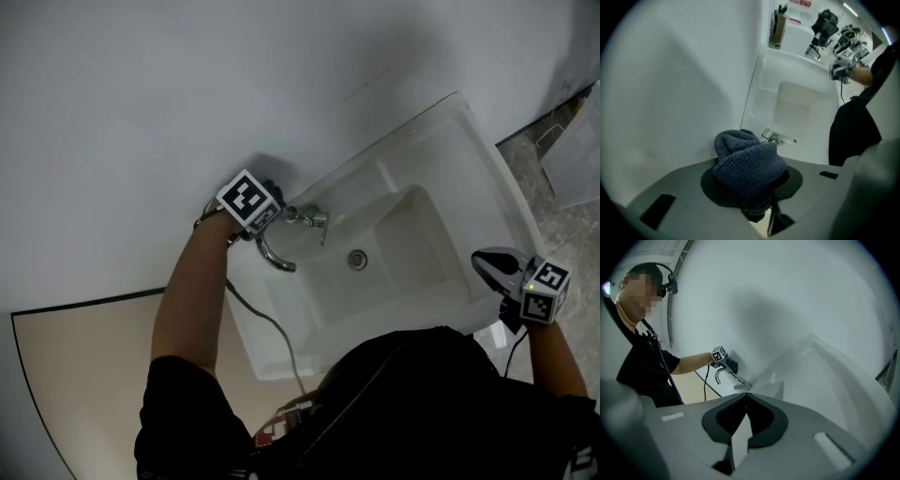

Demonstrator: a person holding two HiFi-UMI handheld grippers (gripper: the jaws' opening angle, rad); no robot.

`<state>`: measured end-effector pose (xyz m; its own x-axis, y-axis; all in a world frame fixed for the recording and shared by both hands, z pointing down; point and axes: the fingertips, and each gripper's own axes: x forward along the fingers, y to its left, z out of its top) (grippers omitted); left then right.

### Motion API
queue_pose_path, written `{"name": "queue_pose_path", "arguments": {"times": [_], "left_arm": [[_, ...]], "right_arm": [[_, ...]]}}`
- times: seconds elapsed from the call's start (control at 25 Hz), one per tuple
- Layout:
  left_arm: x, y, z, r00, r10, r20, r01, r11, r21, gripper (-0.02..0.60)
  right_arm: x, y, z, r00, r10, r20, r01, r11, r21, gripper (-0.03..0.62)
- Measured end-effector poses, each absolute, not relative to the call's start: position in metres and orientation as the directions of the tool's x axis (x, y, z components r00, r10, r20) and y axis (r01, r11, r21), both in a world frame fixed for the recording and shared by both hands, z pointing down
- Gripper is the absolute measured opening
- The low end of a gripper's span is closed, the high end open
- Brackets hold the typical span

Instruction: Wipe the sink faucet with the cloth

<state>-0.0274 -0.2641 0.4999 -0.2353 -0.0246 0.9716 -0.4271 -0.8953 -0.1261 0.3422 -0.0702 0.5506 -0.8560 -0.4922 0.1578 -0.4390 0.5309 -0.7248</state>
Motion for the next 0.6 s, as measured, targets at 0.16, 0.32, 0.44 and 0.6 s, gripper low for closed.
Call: {"name": "queue_pose_path", "arguments": {"times": [0.16, 0.32, 0.44, 0.6], "left_arm": [[-0.026, -0.252, 0.529, -0.435, 0.064, 0.898, -0.295, -0.953, -0.075, 0.115], [-0.019, -0.262, 0.564, -0.599, 0.003, 0.801, -0.044, -0.999, -0.029, 0.115], [-0.020, -0.262, 0.583, -0.703, 0.014, 0.711, 0.028, -0.998, 0.048, 0.115], [-0.024, -0.253, 0.584, -0.759, 0.123, 0.640, -0.067, -0.991, 0.112, 0.115]], "right_arm": [[0.351, -0.074, 0.555, -0.850, -0.505, 0.149, -0.437, 0.518, -0.735, 0.002], [0.356, -0.077, 0.561, -0.846, -0.514, 0.144, -0.436, 0.511, -0.741, 0.002], [0.362, -0.077, 0.566, -0.838, -0.526, 0.144, -0.441, 0.497, -0.747, 0.002], [0.372, -0.073, 0.571, -0.825, -0.548, 0.142, -0.447, 0.477, -0.757, 0.002]]}}
